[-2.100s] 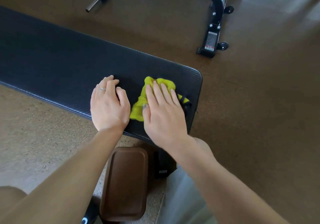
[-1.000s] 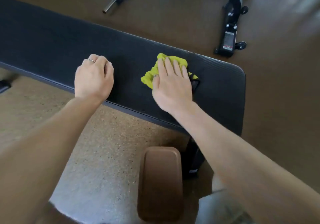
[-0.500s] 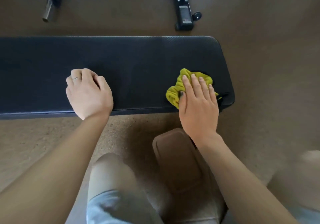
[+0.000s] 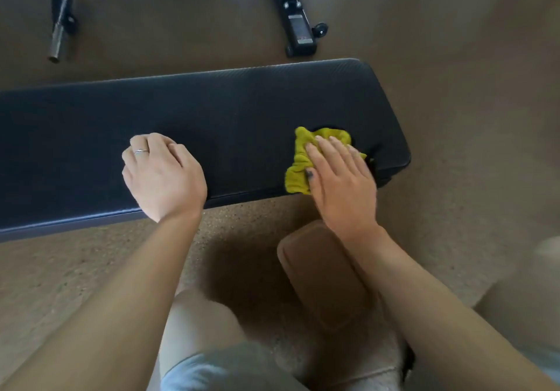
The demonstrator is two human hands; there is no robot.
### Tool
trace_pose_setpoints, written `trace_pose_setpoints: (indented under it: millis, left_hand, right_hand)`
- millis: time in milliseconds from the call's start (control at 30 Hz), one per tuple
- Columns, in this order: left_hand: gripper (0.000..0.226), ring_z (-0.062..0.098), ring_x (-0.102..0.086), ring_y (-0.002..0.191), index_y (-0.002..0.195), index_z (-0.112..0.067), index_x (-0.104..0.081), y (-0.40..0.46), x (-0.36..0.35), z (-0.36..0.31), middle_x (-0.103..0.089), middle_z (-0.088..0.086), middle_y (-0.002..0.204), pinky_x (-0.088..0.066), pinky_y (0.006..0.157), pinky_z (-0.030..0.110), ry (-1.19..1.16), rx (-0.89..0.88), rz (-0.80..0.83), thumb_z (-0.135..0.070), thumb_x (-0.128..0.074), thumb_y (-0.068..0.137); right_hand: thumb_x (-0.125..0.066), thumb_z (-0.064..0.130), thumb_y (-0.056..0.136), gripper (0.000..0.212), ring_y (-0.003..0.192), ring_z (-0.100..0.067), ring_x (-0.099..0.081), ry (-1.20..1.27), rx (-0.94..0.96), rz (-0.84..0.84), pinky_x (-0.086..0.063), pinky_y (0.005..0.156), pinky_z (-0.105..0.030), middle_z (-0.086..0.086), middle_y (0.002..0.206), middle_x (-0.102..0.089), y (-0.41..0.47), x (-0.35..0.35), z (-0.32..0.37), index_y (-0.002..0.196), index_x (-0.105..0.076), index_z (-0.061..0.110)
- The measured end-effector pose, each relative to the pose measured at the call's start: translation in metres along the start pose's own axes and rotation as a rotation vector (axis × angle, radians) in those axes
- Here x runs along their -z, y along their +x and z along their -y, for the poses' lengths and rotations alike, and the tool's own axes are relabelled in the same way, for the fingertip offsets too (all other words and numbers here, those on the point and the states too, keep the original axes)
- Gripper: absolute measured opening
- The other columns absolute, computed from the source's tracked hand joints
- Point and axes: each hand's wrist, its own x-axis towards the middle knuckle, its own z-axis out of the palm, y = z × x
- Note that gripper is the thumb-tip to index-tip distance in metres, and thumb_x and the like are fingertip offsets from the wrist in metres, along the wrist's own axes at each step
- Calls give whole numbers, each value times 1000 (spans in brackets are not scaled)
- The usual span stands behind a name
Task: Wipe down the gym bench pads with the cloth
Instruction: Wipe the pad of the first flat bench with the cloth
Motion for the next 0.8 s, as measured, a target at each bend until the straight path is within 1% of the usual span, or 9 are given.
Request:
trace_pose_setpoints:
  millis: [100,200,233,367,500,533,600,667,800]
  left_hand:
    - [37,32,-49,119,101,-10,-62,0,-1,-2,-59,9,120,-38,102,45,4,0,-11,-25,-29,96]
    - [37,31,-50,119,100,-11,-63,2,-3,-4,-60,7,120,-38,104,45,3,1,-23,-26,-29,96]
    - [38,31,-50,118,100,-11,-63,2,-3,-3,-60,7,119,-38,104,45,9,4,-23,-26,-29,96]
    - [35,30,-52,114,98,-11,-63,2,-4,-3,-62,6,114,-37,100,41,17,9,-31,-24,-30,95]
    - [31,31,-54,108,95,-10,-64,3,-3,-1,-64,6,109,-38,94,41,10,23,-60,-20,-35,94]
    - [30,30,-54,106,94,-10,-63,3,-3,0,-64,6,108,-39,94,41,9,26,-60,-20,-35,94]
    - [30,30,-54,105,94,-10,-63,0,-4,0,-63,6,108,-40,93,42,-2,19,-58,-20,-35,94]
    - [30,29,-54,104,93,-11,-63,-1,-4,-2,-63,6,107,-41,94,43,0,8,-69,-21,-35,95]
    - [29,28,-54,102,89,-12,-62,1,-7,-4,-63,4,104,-40,94,42,13,4,-74,-23,-34,94]
  right_hand:
    - [-28,33,114,48,141,-29,-49,-55,-188,-52,-34,120,-48,-9,147,-59,-6,6,-34,142,-60,12]
    - [-34,30,111,43,140,-30,-50,-37,-429,-135,-31,121,-50,-8,145,-61,9,-2,10,137,-64,12]
    - [-35,30,110,43,141,-30,-49,-10,-411,-130,-30,122,-49,-7,146,-61,12,-7,36,137,-65,13]
    - [-28,36,111,49,143,-26,-48,139,-111,17,-28,124,-44,-4,150,-58,23,-16,109,142,-62,17]
    - [-35,38,111,46,144,-24,-48,197,150,150,-33,122,-44,-4,152,-55,34,-9,77,146,-59,19]
    - [-36,38,111,46,145,-24,-47,214,147,160,-33,122,-44,-5,152,-55,36,-8,55,146,-59,19]
    - [-37,42,108,50,146,-26,-45,244,-19,173,-33,122,-46,-7,153,-53,45,-1,6,145,-59,18]
    - [-31,48,104,60,149,-30,-40,219,-152,222,-28,125,-47,-10,158,-46,57,7,-15,149,-54,16]
    - [-18,46,106,62,156,-25,-25,180,15,373,-18,129,-45,-4,166,-34,57,4,48,158,-40,23]
